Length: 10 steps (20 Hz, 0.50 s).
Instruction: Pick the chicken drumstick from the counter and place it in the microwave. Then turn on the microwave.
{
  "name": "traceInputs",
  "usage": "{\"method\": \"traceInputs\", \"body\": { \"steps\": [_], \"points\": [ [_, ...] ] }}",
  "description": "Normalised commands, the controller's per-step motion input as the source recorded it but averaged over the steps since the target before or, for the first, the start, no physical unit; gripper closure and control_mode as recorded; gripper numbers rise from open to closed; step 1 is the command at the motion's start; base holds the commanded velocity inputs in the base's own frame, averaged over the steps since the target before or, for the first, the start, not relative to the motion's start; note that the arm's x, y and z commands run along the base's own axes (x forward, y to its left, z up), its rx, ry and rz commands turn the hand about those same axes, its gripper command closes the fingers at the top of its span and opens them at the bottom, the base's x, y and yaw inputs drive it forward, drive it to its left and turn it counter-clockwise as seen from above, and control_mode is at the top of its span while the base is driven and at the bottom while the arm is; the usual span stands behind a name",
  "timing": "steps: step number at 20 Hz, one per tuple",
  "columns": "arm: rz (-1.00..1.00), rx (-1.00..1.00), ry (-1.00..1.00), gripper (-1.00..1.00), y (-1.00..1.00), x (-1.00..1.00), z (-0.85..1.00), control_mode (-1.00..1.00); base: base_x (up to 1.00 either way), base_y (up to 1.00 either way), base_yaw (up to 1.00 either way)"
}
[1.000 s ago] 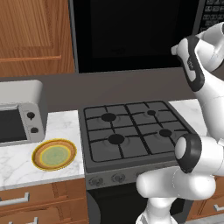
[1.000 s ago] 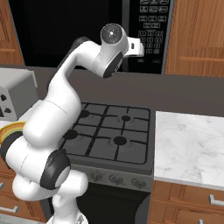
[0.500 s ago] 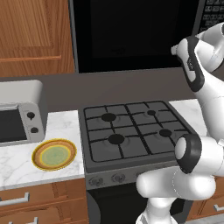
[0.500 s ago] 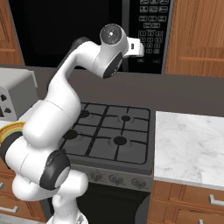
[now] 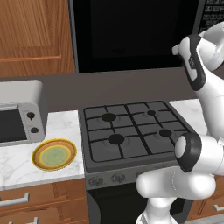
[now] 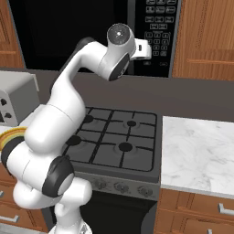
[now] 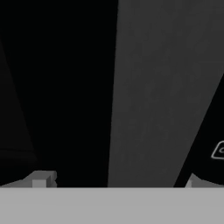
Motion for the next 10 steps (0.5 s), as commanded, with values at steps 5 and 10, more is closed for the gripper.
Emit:
{"method": "traceInputs", "body": {
  "steps": [5, 10],
  "points": [
    [0.03, 0.0, 0.01, -1.0, -0.06, -0.01, 0.01, -1.0, 0.0, 0.0, 0.0],
    [0.03, 0.0, 0.0, -1.0, -0.03, -0.11, 0.04, -1.0, 0.0, 0.0, 0.0]
  ]
}}
